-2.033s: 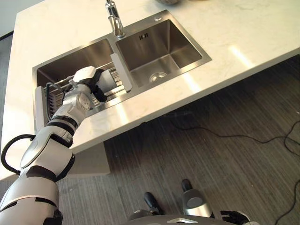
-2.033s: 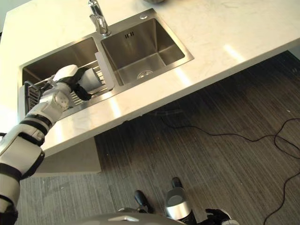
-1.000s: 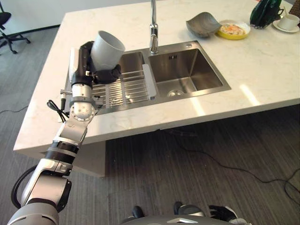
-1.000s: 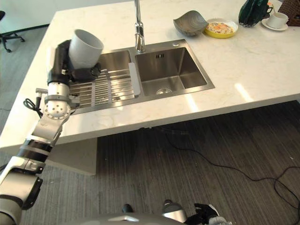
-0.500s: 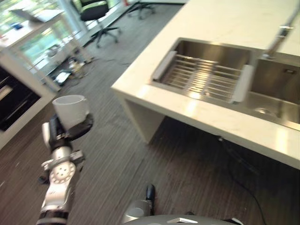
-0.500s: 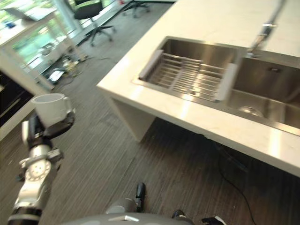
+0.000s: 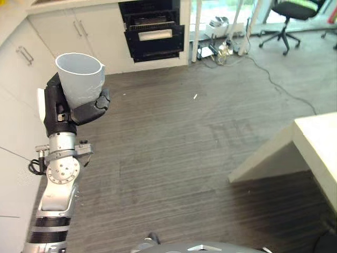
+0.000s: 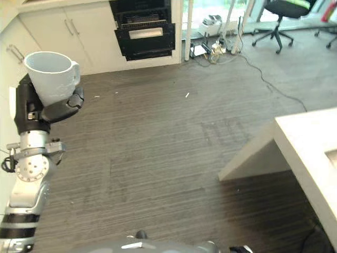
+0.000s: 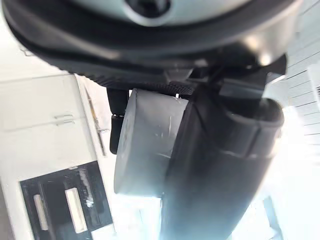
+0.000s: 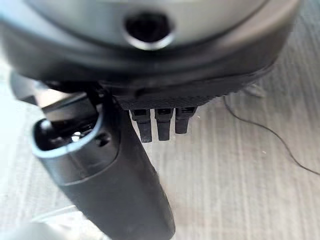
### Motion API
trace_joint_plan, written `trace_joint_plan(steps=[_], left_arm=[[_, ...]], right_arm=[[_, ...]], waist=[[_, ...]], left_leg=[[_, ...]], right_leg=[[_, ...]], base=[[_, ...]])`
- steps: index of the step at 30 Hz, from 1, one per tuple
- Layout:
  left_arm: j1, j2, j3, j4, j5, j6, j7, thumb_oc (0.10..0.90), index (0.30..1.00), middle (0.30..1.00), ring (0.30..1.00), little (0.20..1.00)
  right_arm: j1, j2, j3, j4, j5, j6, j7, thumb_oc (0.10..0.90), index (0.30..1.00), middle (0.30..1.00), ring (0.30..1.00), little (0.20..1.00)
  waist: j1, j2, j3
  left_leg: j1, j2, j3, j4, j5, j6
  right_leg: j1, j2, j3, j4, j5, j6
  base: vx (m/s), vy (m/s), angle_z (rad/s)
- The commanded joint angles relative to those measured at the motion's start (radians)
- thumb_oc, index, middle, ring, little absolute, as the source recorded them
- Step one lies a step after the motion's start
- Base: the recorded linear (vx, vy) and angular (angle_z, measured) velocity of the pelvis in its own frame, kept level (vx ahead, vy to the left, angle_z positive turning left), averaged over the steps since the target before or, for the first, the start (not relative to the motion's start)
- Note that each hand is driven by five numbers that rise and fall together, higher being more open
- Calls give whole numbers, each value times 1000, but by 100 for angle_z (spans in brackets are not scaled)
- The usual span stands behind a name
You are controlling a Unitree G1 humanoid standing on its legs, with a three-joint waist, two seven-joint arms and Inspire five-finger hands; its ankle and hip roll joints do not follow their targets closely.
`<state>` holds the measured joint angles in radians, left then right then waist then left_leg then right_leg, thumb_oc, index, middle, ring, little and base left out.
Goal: Place the dishes in the dishwasher.
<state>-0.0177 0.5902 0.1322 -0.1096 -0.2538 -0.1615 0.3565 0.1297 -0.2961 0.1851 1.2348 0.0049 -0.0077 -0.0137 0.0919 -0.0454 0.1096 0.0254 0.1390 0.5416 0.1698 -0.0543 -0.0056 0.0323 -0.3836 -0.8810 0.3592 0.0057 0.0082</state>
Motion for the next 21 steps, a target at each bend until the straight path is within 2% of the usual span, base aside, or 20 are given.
trace_joint_plan(steps=[1,2,3,5,6,7,8,9,10,12,14,21], left_arm=[[-155,-9,-13,-119,50,-86,19,400,300,300,300,300],[-181,-8,-51,-108,54,-87,25,400,300,300,300,300],[-181,-8,-51,-108,54,-87,25,400,300,300,300,300],[-233,-32,-85,-91,70,-83,21,400,300,300,300,300],[-252,-41,-95,-83,73,-81,20,400,300,300,300,300],[-259,-47,-98,-78,73,-83,30,400,300,300,300,300],[-253,-43,-90,-76,75,-78,30,400,300,300,300,300],[-254,-47,-90,-72,82,-75,31,400,300,300,300,300],[-258,-68,-85,-61,95,-76,37,400,300,300,300,300],[-249,-78,-84,-64,93,-76,41,400,300,300,300,300],[-199,-72,-49,-75,98,-79,31,400,300,300,300,300],[-160,-86,-43,-78,90,-76,2,400,300,300,300,300]], right_arm=[[-13,18,-5,-83,90,-35,4,800,900,900,900,900],[-19,30,3,-111,124,-44,3,800,900,900,900,900],[-19,30,3,-111,124,-44,3,800,900,900,900,900],[-9,30,7,-128,169,-50,0,800,900,900,900,900],[-8,33,9,-134,181,-53,-8,800,900,900,900,900],[-9,32,18,-137,175,-47,-11,800,900,900,900,900],[-5,38,22,-138,166,-44,-12,800,900,900,900,900],[9,40,26,-143,163,-46,-11,800,900,900,900,900],[19,40,33,-149,163,-46,-12,800,900,900,900,900],[19,34,33,-146,157,-43,-12,800,900,900,900,900],[-5,10,41,-129,128,-33,-4,800,900,900,900,900],[-1,3,10,-106,141,-35,-2,800,900,900,900,900]], waist=[[-100,77,78],[-146,77,82],[-146,77,82],[-178,81,88],[-178,73,86],[-171,62,87],[-157,50,82],[-162,33,76],[-152,4,49],[-146,0,44],[-137,-7,23],[-177,-3,5]], left_leg=[[60,-31,-149,-257,71,-29],[55,-30,-206,-257,78,-43],[55,-30,-206,-257,78,-43],[43,-41,-290,-257,83,-62],[39,-42,-299,-257,80,-70],[42,-33,-303,-257,74,-83],[42,-37,-318,-257,77,-86],[43,-39,-323,-257,74,-87],[40,-42,-318,-257,71,-89],[42,-40,-315,-257,71,-91],[57,-35,-284,-257,75,-95],[88,-37,-266,-257,73,-96]], right_leg=[[-73,27,356,127,135,228],[-144,152,528,119,63,214],[-144,152,528,119,63,214],[-198,232,619,32,24,186],[-187,208,625,-56,8,167],[-186,175,585,-146,31,168],[-143,172,555,-195,53,172],[-123,169,569,-217,74,186],[-62,181,556,-292,62,181],[-31,189,551,-330,65,184],[2,199,569,-375,69,179],[42,210,598,-379,43,164]], base=[[70,222,92],[-25,89,81],[101,59,156],[120,-38,189],[138,-173,126],[137,-145,114],[115,-128,121],[110,-140,96],[83,-132,57],[84,-69,35],[103,-33,-7],[13,-3,-75]])
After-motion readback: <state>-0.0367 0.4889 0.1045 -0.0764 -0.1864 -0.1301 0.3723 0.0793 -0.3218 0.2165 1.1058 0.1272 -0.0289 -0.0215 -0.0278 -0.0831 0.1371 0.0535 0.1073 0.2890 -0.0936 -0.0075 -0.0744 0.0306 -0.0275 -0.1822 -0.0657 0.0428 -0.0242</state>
